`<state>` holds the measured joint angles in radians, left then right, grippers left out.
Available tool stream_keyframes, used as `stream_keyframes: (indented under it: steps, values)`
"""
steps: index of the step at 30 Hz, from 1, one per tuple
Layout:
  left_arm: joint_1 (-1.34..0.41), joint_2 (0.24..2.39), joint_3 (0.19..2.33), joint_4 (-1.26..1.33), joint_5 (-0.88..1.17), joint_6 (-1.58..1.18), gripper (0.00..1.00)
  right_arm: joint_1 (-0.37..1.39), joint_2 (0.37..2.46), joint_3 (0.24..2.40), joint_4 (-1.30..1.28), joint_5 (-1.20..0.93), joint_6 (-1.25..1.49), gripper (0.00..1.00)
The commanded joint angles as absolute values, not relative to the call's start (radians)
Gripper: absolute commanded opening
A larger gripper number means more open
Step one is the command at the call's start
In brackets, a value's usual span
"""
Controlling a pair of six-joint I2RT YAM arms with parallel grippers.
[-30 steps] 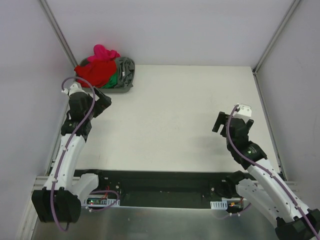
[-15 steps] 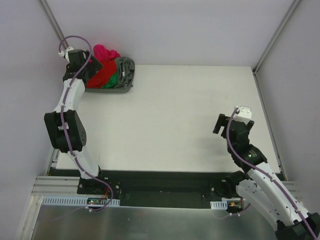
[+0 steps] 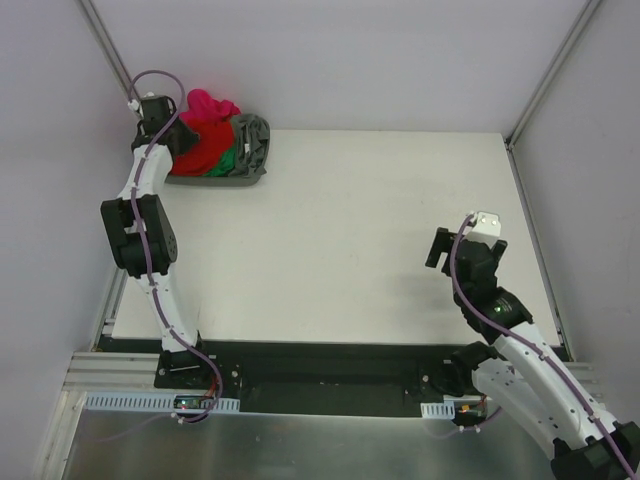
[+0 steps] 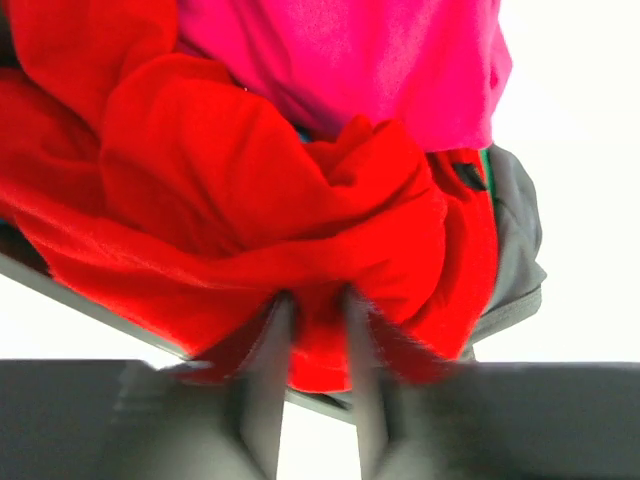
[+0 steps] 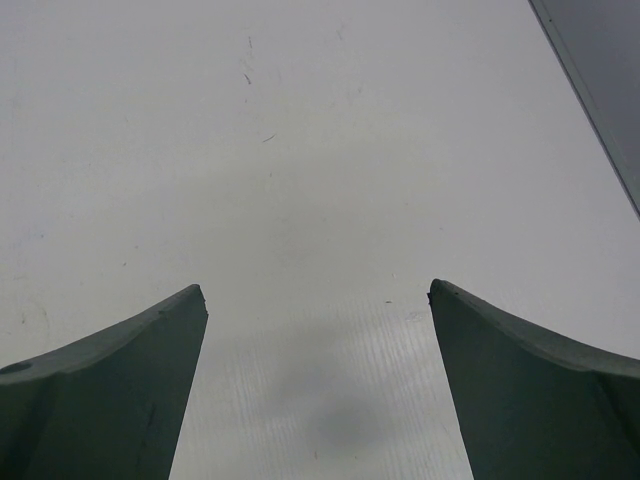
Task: Fold and stack the t-shirts
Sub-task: Grab crumpled tshirt from bin with the left arm, then move the tshirt to the center of the board
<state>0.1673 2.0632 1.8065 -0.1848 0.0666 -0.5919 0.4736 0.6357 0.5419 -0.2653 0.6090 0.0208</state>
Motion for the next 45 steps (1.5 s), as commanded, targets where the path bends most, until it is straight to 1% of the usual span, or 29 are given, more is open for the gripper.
stream_keyframes:
  steps: [1,2,9,15,18,21,31,36,37,41,45]
  values:
    - [0.166,2.065,1.852,-0.187,0.123,-0.588,0.07,0.472,0.623,0.552,-0.244,0.638,0.008,0.96]
    - [0.167,2.06,1.853,-0.187,0.139,-0.583,0.0,0.472,0.617,0.549,-0.244,0.638,0.008,0.96]
    - [0.167,1.935,1.821,-0.186,0.161,-0.532,0.0,0.472,0.595,0.545,-0.241,0.632,0.008,0.96]
    - [0.166,1.712,1.792,-0.18,0.144,-0.503,0.0,0.471,0.58,0.543,-0.244,0.615,0.008,0.96]
    - [0.164,1.622,1.818,-0.172,0.123,-0.469,0.0,0.471,0.569,0.546,-0.242,0.609,0.008,0.96]
    - [0.164,1.531,1.85,-0.167,0.147,-0.451,0.0,0.471,0.56,0.546,-0.241,0.598,0.008,0.96]
    - [0.158,1.284,1.879,-0.06,0.417,-0.46,0.0,0.472,0.519,0.529,-0.244,0.555,0.015,0.96]
    - [0.156,1.224,1.905,-0.005,0.593,-0.564,0.0,0.472,0.471,0.511,-0.244,0.537,0.025,0.96]
    - [0.155,1.213,1.902,0.052,0.644,-0.592,0.0,0.472,0.46,0.508,-0.244,0.534,0.025,0.96]
    - [0.135,1.178,1.884,0.165,0.724,-0.705,0.0,0.472,0.42,0.497,-0.242,0.522,0.028,0.96]
    - [0.057,1.155,1.809,0.308,0.764,-0.791,0.0,0.472,0.402,0.497,-0.241,0.517,0.035,0.96]
